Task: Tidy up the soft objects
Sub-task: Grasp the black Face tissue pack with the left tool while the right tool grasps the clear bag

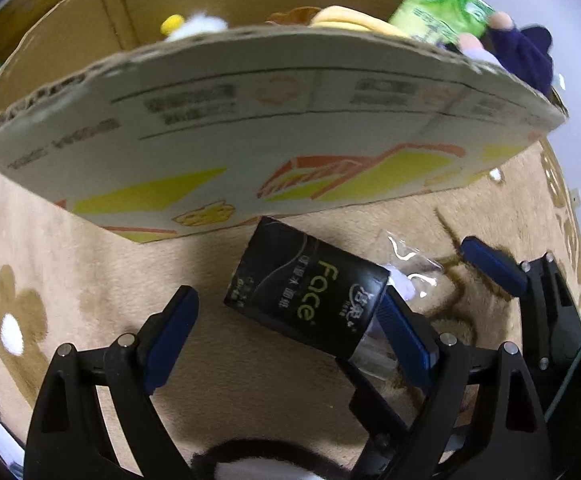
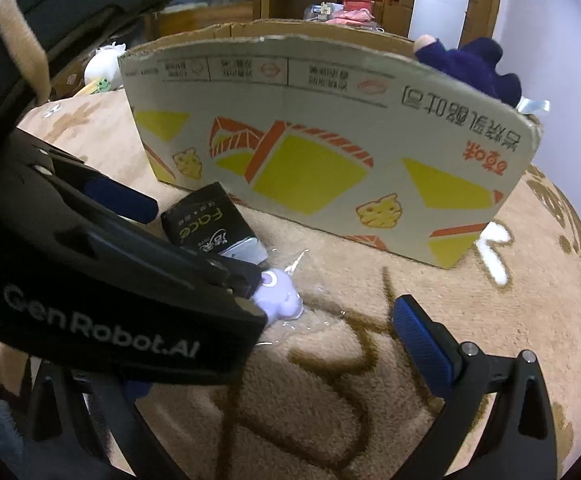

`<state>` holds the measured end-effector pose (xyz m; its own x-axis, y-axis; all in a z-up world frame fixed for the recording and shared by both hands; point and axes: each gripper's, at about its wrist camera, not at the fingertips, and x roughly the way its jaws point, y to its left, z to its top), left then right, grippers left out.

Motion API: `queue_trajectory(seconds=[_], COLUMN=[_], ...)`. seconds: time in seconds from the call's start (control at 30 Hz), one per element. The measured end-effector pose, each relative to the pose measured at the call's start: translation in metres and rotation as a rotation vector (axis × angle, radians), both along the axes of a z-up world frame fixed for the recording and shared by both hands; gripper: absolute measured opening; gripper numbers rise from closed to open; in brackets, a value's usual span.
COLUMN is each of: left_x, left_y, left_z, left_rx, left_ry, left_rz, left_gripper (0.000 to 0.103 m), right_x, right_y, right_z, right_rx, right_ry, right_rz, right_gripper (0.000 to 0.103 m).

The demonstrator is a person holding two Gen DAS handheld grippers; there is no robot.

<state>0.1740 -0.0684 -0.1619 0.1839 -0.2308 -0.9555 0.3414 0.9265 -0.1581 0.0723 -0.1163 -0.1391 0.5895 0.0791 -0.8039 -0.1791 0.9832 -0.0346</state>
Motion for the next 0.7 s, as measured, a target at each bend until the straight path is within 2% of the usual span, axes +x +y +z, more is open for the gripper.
queue_trajectory(seconds=[0.13,0.2,0.43,0.7], left_x=[0.006,0.008,0.011,0.009], left_y=[0.009,0.013,0.014,0.020], left_z=[-0.006,-0.007,-0.002,0.000], left_rx=[-0.025,-0.027,0.002,-0.001], left_ry=[0.042,0.041,0.026,0.032], left_rz=[0.040,0.047,0.052,0.056], left_gripper=[0.089,0.089,0.077,0.077], right_x=[0.000,-0.001,-0.003,0.004], right_y=[0.000,0.000,0.001,-0.002], right_z=[-0.006,-0.008,-0.013,-0.017], right_rx=[0.021,0.024,0.026,0.027], right_ry=[0.007,0.007,0.010,0.011], right_rz=[-0.014,-0.018,-0.018,-0.018], right_gripper=[0.103,0.103,0.103,0.103])
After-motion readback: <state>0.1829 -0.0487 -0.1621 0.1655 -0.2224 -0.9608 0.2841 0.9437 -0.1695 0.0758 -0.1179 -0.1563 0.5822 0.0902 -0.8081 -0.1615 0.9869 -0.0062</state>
